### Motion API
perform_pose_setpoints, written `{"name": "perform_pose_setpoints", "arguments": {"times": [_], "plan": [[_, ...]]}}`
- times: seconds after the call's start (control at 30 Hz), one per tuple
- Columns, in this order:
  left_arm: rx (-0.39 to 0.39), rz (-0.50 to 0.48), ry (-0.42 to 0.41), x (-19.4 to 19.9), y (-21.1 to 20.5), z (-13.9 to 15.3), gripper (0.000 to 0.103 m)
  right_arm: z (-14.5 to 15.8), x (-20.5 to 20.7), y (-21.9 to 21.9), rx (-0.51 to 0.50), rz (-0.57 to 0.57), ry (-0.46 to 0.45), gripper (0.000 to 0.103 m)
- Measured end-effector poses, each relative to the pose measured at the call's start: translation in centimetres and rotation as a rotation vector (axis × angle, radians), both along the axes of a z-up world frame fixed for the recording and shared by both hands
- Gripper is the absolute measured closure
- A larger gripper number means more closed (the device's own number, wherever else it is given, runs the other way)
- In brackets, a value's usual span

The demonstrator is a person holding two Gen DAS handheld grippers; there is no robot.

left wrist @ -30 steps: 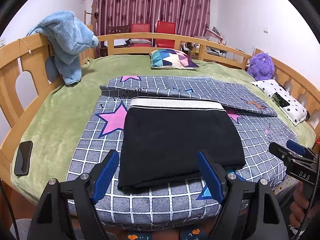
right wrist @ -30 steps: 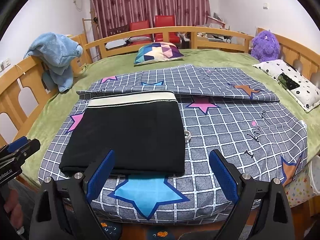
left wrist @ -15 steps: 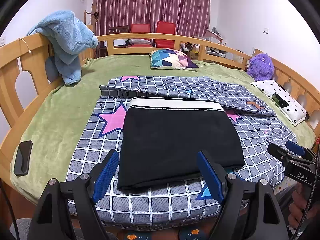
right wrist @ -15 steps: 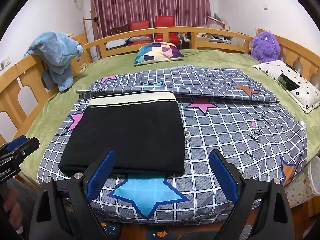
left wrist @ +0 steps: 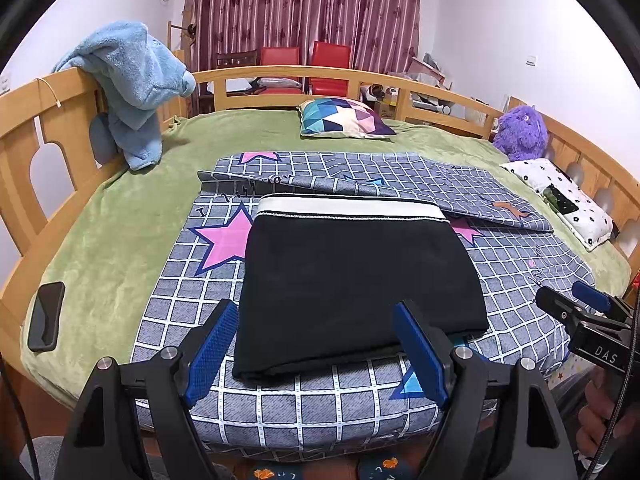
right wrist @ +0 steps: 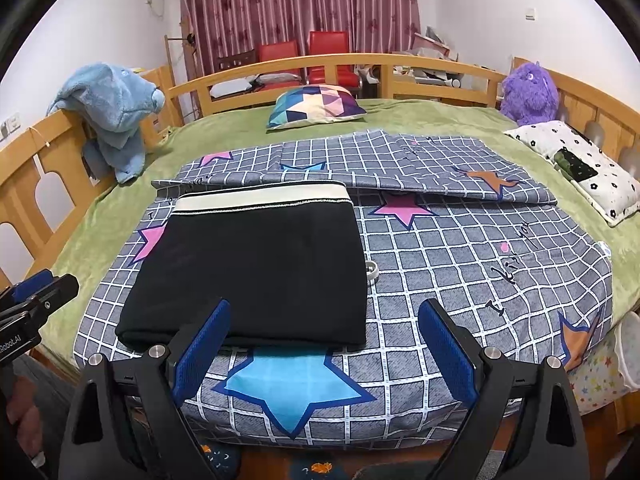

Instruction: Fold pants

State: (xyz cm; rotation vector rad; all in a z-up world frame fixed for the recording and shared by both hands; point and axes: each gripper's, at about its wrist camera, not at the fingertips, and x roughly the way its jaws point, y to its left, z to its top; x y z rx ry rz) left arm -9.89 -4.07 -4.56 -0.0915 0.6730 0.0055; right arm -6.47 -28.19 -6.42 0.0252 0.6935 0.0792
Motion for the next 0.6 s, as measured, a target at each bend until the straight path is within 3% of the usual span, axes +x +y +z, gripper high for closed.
{"name": "perform_pose_setpoints", "arguments": {"times": [0.6], "plan": [[-0.001, 0.005, -0.002, -0.08, -0.20, 0.12, 0.021, 0.09, 0.00, -0.06, -0.007, -0.001, 0.000, 0.009]]}}
